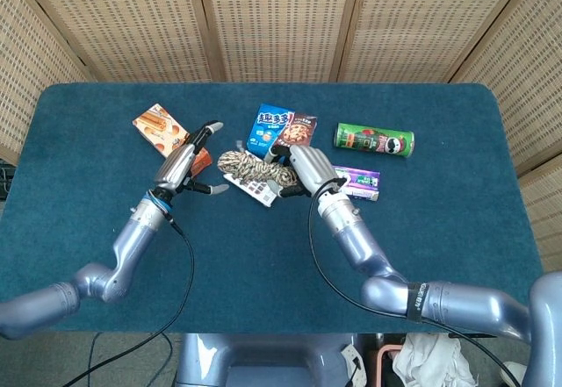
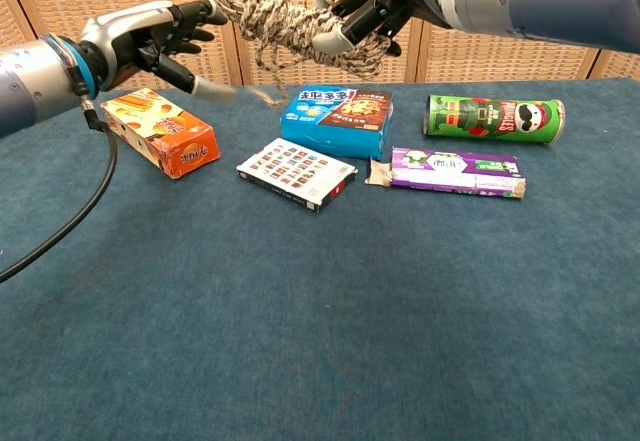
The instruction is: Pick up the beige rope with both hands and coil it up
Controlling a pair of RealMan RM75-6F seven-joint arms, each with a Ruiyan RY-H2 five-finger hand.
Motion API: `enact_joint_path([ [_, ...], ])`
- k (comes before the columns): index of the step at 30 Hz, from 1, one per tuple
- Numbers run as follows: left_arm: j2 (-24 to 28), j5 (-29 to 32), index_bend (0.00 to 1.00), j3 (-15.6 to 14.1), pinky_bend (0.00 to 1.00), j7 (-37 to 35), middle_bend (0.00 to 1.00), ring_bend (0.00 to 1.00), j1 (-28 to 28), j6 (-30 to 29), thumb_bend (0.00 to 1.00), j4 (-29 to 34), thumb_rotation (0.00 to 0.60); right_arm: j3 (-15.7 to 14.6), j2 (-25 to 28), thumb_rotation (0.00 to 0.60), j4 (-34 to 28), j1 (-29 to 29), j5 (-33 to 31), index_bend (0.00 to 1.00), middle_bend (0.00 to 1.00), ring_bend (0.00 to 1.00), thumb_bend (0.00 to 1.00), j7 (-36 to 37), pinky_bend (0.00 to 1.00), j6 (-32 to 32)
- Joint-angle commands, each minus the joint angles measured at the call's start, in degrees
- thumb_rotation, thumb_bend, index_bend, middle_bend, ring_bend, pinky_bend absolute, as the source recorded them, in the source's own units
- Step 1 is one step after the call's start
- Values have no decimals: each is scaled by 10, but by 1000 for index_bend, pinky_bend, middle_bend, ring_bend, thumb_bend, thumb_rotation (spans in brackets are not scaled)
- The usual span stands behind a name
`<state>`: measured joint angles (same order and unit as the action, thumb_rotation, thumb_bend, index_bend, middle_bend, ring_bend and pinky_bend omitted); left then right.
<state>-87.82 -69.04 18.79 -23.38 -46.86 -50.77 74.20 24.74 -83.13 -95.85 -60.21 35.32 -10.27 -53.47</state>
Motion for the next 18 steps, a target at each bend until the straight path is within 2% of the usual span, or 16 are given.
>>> enact_joint_path([
  [1,36,-21,0,-14,0,8,0,0,3,8,0,17,600,0,1,600,1,1,2,690,698,480,754,3,795,-1],
  [6,87,-36,0,-21,0,14,0,0,17,2,0,55,600,-2,6,600,2,2,-1,690,698,480,754,-1,795,-5],
  [11,160,-43,0,-36,0,55,0,0,36,1,0,99,600,-7,15,600,-1,5,-2,690,699,480,754,-10,795,-10],
  [15,216,-42,0,-54,0,123,0,0,61,-21,0,129,600,-13,24,600,-5,7,6,690,699,480,755,-20,795,-14],
  [18,254,-34,0,-71,0,207,0,0,98,-74,0,156,600,-19,31,600,-9,11,21,690,699,480,754,-28,795,-21],
])
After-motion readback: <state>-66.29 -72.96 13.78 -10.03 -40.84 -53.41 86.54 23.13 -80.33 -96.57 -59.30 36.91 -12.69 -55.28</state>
